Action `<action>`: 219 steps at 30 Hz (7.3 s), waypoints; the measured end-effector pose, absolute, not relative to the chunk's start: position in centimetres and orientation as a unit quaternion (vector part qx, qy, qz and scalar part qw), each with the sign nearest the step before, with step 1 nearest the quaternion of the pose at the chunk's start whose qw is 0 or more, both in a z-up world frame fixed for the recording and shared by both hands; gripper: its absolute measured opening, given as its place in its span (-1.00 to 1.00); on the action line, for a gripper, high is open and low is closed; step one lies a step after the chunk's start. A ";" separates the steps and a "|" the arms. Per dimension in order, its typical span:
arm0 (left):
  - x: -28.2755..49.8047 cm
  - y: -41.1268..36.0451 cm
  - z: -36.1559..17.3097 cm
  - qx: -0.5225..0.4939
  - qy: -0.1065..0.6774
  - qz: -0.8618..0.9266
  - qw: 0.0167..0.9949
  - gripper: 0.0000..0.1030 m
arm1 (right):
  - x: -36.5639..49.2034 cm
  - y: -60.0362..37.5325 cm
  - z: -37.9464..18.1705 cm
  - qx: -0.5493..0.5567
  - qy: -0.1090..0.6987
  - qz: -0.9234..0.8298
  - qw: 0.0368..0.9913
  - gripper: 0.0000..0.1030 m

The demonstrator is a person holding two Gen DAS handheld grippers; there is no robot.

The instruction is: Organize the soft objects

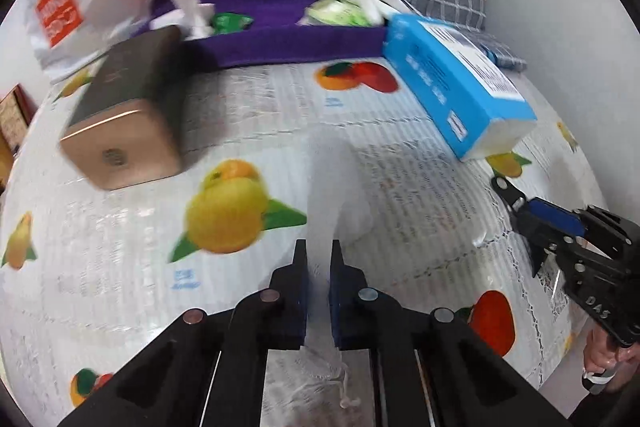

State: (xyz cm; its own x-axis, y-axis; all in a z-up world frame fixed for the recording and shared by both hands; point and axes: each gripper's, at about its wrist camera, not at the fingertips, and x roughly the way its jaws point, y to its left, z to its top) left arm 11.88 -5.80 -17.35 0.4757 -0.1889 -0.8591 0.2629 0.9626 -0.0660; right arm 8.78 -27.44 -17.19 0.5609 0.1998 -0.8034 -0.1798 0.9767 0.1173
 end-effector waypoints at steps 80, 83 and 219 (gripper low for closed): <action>37.5 -1.7 -10.2 -0.067 0.466 -0.072 0.879 -0.83 | 38.9 -21.9 -11.0 0.029 0.448 0.186 0.874 -0.57; 38.0 -2.0 -11.1 -0.056 0.477 -0.079 0.873 -0.83 | 39.5 -22.0 -12.3 0.032 0.464 0.181 0.866 -0.57; -0.5 -2.6 0.8 -0.006 0.341 -0.016 0.940 0.82 | -0.4 -25.2 0.5 0.024 0.371 0.045 0.927 0.99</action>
